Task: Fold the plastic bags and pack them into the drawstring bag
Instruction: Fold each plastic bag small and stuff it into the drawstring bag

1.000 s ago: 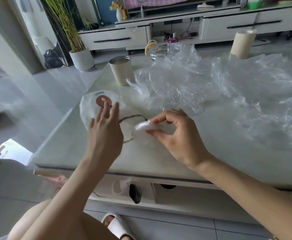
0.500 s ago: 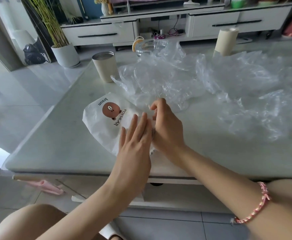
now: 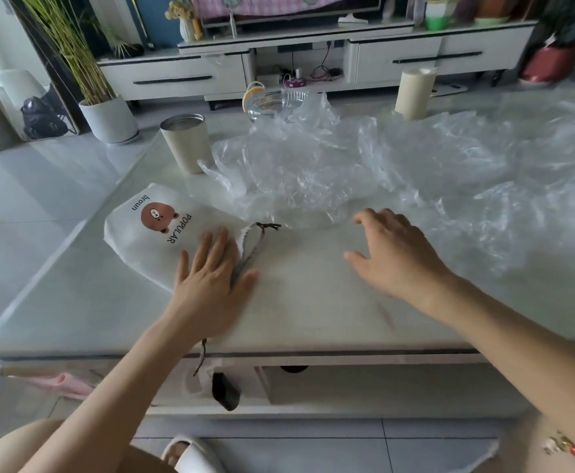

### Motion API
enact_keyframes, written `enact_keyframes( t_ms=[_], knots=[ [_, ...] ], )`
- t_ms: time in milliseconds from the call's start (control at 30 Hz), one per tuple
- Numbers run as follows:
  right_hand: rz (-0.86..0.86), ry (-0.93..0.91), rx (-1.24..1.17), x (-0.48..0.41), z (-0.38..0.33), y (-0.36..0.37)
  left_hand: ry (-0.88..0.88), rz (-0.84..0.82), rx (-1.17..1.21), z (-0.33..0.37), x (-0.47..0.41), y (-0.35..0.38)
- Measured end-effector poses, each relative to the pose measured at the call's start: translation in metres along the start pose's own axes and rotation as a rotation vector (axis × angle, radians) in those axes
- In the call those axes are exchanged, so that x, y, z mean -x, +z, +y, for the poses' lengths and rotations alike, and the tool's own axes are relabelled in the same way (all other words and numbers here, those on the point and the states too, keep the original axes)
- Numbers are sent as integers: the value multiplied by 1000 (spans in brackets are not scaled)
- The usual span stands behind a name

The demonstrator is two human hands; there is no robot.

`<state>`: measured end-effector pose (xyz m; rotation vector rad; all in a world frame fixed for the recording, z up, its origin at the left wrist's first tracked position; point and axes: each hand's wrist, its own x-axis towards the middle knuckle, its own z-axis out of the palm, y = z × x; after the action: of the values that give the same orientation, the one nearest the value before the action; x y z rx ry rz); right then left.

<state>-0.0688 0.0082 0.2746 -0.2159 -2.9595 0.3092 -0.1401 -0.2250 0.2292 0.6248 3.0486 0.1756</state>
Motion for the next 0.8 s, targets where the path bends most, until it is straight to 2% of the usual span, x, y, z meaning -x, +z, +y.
enact_keyframes(
  t_ms=[100, 200, 300, 367, 434, 501, 567, 667, 801],
  knots=[
    [3, 149, 274, 13, 29, -13, -58, 42, 2, -6, -7, -6],
    [-47, 255, 287, 19, 51, -17, -70, 212, 134, 12, -3, -9],
    [-7, 231, 216, 20, 63, -12, 125, 339, 271, 40, 5, -15],
    [44, 129, 114, 19, 66, -6, 255, 329, 311, 59, 9, -18],
    [71, -82, -32, 20, 60, 0, 311, 299, 375, 74, 12, -22],
    [25, -379, -89, 29, 45, 4, 336, 307, 464, 85, 11, -27],
    [-61, -574, -59, 45, 31, 10, 377, 345, 529, 91, 8, -33],
    [-85, -628, -47, 58, 27, 13, 456, 318, 496, 95, 4, -28],
    [-31, -517, -96, 53, 42, 6, 469, 111, 369, 98, 10, -3]
  ],
)
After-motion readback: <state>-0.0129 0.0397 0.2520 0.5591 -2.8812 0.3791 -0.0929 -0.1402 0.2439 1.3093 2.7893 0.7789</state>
